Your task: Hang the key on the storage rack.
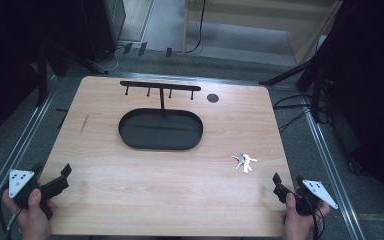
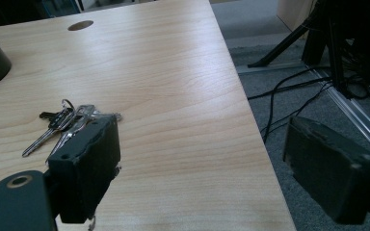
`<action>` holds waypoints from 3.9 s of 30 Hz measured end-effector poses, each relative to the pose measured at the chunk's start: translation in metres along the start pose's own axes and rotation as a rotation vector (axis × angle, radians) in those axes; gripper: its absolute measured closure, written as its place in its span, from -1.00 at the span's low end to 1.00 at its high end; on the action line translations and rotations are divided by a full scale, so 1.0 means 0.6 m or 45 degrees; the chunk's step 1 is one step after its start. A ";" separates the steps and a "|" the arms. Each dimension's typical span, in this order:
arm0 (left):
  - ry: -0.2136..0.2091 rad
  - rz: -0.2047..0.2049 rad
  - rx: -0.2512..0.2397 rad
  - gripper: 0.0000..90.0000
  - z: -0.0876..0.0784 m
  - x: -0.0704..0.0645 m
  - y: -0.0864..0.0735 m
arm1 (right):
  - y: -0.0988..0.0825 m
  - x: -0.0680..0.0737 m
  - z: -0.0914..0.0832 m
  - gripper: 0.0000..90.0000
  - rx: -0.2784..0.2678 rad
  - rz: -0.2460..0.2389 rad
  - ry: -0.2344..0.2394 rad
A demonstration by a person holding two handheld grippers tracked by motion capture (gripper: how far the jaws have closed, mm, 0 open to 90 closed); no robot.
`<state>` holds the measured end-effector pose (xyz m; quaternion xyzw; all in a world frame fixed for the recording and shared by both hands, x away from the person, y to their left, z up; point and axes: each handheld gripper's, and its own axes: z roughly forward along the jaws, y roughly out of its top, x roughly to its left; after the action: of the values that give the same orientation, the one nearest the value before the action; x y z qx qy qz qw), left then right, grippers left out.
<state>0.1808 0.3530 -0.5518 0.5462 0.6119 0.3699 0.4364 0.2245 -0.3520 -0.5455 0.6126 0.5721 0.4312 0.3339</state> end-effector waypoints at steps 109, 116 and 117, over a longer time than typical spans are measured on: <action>-0.046 -0.057 0.004 -0.82 0.001 0.007 0.000 | 0.219 0.188 0.170 1.00 1.137 -0.416 0.187; -0.053 -0.062 0.003 -0.82 0.001 0.008 0.000 | 0.273 0.234 0.160 1.00 1.082 -0.429 0.182; -0.053 -0.062 0.003 -0.82 0.001 0.008 0.000 | 0.278 0.241 0.159 1.00 1.081 -0.428 0.190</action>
<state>0.1814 0.3579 -0.5525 0.5392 0.6163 0.3470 0.4573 0.3766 -0.2214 -0.4123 0.5610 0.8120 0.1415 0.0768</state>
